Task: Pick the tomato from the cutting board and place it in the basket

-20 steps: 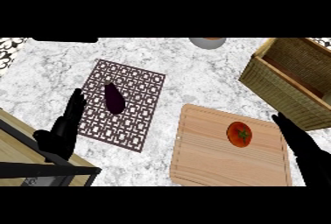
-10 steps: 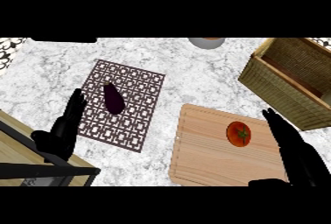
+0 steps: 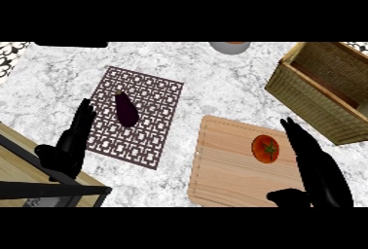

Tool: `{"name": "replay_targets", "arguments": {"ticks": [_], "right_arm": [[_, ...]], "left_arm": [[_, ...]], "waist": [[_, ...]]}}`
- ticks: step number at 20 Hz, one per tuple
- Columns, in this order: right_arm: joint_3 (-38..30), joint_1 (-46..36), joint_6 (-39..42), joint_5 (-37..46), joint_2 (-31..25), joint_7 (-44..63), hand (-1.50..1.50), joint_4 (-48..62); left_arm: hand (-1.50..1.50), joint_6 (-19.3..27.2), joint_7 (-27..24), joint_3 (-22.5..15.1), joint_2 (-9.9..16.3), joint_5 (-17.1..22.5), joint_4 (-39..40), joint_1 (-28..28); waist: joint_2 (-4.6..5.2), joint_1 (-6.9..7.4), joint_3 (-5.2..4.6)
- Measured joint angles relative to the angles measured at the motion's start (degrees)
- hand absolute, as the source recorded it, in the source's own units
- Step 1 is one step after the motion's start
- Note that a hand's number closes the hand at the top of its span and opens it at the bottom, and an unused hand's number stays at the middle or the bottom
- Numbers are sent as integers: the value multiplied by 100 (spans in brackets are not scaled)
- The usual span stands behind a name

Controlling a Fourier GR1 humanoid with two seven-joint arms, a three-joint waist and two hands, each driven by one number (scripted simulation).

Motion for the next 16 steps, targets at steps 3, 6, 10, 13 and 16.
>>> {"name": "replay_targets", "arguments": {"ticks": [3, 6, 10, 13, 16], "right_arm": [[-30, -95, 37, -9, 84, -113, -150, 309], [-29, -121, 89, -25, 152, -181, -150, 459], [-2, -121, 22, 19, 311, -358, -150, 772], [0, -134, 26, 16, 393, -454, -150, 917], [-15, -208, 45, 25, 470, -531, -150, 1052]], "left_arm": [[0, -17, -35, 3, -2, -9, -2, 2], [0, 30, -16, 0, 0, -4, -7, 6], [0, 2, -34, 7, 1, -4, -12, 18], [0, 27, -17, 8, 3, -6, -33, 25], [0, 62, -4, 5, 1, -21, -31, 23]], "waist": [[2, 2, 0], [1, -3, 0], [-2, -12, 0], [1, -12, -6], [-1, -10, -5]]}}
